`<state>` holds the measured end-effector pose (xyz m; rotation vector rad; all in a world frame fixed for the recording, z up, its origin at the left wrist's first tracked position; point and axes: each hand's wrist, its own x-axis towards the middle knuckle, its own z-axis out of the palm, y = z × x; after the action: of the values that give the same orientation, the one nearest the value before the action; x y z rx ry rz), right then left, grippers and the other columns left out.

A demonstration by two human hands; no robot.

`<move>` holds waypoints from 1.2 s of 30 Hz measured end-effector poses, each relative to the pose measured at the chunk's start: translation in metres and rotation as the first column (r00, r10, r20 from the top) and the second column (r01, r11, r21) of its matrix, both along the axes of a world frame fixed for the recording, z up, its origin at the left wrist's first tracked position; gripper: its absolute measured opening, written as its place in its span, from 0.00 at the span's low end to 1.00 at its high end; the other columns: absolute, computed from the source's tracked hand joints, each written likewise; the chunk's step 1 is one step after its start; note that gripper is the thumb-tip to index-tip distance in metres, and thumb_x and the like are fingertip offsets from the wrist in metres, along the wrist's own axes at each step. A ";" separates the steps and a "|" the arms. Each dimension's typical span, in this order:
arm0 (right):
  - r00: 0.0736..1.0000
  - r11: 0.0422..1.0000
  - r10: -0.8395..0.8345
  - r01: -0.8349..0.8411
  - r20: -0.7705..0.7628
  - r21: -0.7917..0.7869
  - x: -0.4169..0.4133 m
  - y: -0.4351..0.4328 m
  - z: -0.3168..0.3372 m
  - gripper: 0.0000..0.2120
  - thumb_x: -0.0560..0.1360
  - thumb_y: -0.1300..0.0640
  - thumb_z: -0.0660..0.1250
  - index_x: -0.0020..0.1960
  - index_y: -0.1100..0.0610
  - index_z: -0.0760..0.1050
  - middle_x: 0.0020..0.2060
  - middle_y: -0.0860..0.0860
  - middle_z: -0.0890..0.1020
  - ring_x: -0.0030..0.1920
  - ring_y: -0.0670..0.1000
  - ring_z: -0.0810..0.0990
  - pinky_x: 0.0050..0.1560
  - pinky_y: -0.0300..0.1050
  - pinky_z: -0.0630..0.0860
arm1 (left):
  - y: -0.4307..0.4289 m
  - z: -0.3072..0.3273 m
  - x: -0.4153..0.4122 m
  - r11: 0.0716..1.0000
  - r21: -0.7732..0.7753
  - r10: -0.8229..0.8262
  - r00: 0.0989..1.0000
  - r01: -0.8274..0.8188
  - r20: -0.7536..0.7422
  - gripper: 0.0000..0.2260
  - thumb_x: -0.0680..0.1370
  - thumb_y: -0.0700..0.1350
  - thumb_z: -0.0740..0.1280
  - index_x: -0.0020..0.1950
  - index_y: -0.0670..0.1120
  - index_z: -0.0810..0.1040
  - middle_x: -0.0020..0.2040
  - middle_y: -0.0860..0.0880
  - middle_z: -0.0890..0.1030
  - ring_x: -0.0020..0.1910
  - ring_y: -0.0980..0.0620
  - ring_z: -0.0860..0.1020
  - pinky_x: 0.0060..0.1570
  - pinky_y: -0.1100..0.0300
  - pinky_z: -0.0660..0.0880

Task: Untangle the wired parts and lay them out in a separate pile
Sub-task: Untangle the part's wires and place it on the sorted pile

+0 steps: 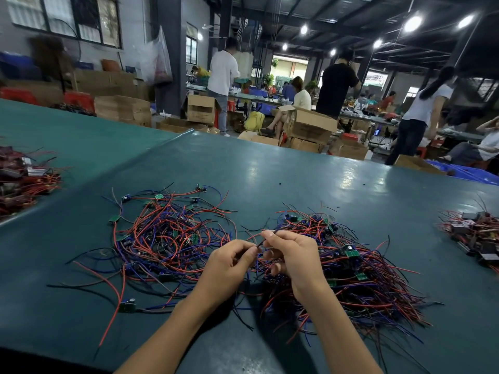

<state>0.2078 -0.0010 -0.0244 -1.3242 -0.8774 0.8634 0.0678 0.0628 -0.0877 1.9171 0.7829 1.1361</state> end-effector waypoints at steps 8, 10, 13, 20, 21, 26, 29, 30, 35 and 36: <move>0.998 0.997 0.037 -0.034 0.043 -0.065 0.010 0.004 0.001 0.11 0.77 0.60 0.73 0.38 0.62 0.83 0.29 0.53 0.79 0.28 0.50 0.79 0.21 0.40 0.71 | 0.021 0.018 0.002 0.839 -0.409 -0.295 0.931 0.360 0.214 0.04 0.77 0.41 0.73 0.48 0.40 0.84 0.44 0.42 0.85 0.45 0.51 0.82 0.47 0.59 0.77; 0.994 0.996 0.046 -0.037 0.098 -0.086 0.009 0.006 0.000 0.12 0.77 0.60 0.73 0.35 0.61 0.82 0.28 0.53 0.79 0.28 0.51 0.78 0.21 0.40 0.71 | 0.022 0.015 0.005 0.824 -0.416 -0.298 0.919 0.385 0.260 0.05 0.77 0.42 0.74 0.48 0.40 0.84 0.44 0.43 0.85 0.43 0.51 0.82 0.44 0.61 0.76; 0.990 0.995 0.044 -0.032 0.133 -0.096 0.009 0.008 -0.003 0.16 0.78 0.61 0.71 0.32 0.65 0.79 0.27 0.54 0.76 0.27 0.50 0.77 0.20 0.41 0.71 | 0.019 0.008 0.006 0.837 -0.392 -0.293 0.917 0.382 0.270 0.10 0.76 0.48 0.75 0.47 0.41 0.85 0.43 0.43 0.85 0.42 0.52 0.81 0.43 0.63 0.75; 0.995 0.997 0.006 0.001 0.099 -0.072 0.011 0.003 0.000 0.12 0.79 0.61 0.69 0.40 0.65 0.85 0.26 0.54 0.75 0.25 0.50 0.73 0.20 0.39 0.65 | 0.015 0.003 0.002 0.858 -0.342 -0.292 0.912 0.383 0.289 0.07 0.77 0.44 0.74 0.45 0.40 0.84 0.45 0.40 0.86 0.45 0.49 0.84 0.49 0.60 0.77; 0.999 0.997 -0.014 0.017 0.052 -0.073 0.014 0.002 0.002 0.12 0.79 0.61 0.69 0.39 0.64 0.85 0.26 0.54 0.74 0.25 0.50 0.73 0.20 0.39 0.65 | 0.015 0.003 0.001 0.862 -0.337 -0.285 0.912 0.378 0.294 0.05 0.77 0.43 0.74 0.45 0.42 0.85 0.45 0.40 0.86 0.46 0.48 0.84 0.50 0.60 0.78; 0.996 0.997 -0.076 0.076 0.039 -0.012 0.020 0.003 0.015 0.15 0.79 0.60 0.70 0.35 0.61 0.85 0.28 0.57 0.80 0.26 0.52 0.73 0.22 0.41 0.66 | 0.017 0.002 0.002 0.881 -0.315 -0.255 0.916 0.352 0.309 0.04 0.75 0.45 0.74 0.44 0.46 0.87 0.46 0.42 0.87 0.48 0.47 0.85 0.52 0.60 0.78; 0.987 0.991 -0.128 0.124 0.099 0.041 0.011 0.007 0.011 0.18 0.78 0.59 0.71 0.29 0.57 0.83 0.33 0.57 0.84 0.28 0.56 0.73 0.23 0.43 0.68 | 0.018 0.001 0.001 0.879 -0.325 -0.232 0.909 0.348 0.346 0.05 0.74 0.45 0.74 0.44 0.45 0.86 0.45 0.41 0.86 0.47 0.47 0.85 0.51 0.60 0.78; 0.980 0.986 -0.164 0.158 0.114 0.061 0.009 0.008 0.010 0.17 0.78 0.58 0.71 0.31 0.55 0.84 0.32 0.57 0.83 0.28 0.54 0.73 0.24 0.44 0.68 | 0.019 0.001 -0.001 0.877 -0.331 -0.228 0.908 0.348 0.352 0.05 0.74 0.45 0.74 0.44 0.44 0.86 0.45 0.40 0.86 0.47 0.46 0.85 0.51 0.60 0.78; 0.817 0.910 -0.405 0.314 0.411 0.272 0.020 0.010 0.016 0.11 0.75 0.53 0.74 0.37 0.57 0.84 0.30 0.52 0.83 0.32 0.51 0.80 0.38 0.48 0.77 | 0.020 -0.002 -0.001 0.851 -0.375 -0.212 0.894 0.367 0.393 0.04 0.74 0.43 0.73 0.42 0.43 0.86 0.44 0.38 0.86 0.45 0.45 0.84 0.50 0.58 0.78; 0.797 0.903 -0.420 0.322 0.434 0.284 0.023 0.011 0.018 0.11 0.75 0.52 0.75 0.36 0.56 0.85 0.30 0.49 0.83 0.32 0.49 0.80 0.40 0.47 0.77 | 0.020 -0.001 0.001 0.846 -0.378 -0.214 0.889 0.376 0.406 0.04 0.74 0.43 0.73 0.41 0.43 0.86 0.43 0.38 0.86 0.44 0.44 0.84 0.49 0.58 0.78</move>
<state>0.2304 0.0096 -0.0061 -1.4985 -1.0086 0.1158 0.0688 0.0826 -0.0887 1.3402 0.4691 0.9595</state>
